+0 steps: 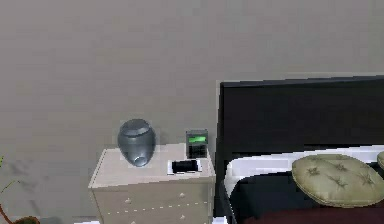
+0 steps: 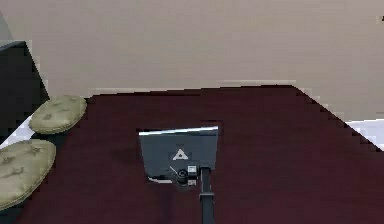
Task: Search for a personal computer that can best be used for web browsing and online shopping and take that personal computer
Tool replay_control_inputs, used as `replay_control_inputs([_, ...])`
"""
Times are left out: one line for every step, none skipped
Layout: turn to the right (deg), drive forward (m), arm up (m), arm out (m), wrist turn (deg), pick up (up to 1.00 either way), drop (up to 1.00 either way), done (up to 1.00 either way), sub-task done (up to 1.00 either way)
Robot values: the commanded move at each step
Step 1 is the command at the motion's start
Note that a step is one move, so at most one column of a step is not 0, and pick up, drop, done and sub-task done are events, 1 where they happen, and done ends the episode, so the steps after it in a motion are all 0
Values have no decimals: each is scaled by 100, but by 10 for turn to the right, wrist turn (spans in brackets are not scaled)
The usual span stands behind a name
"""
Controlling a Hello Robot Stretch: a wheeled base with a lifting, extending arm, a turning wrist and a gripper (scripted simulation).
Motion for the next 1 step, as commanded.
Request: replay_control_inputs([0, 0, 0, 0, 0, 100, 0, 0, 0])
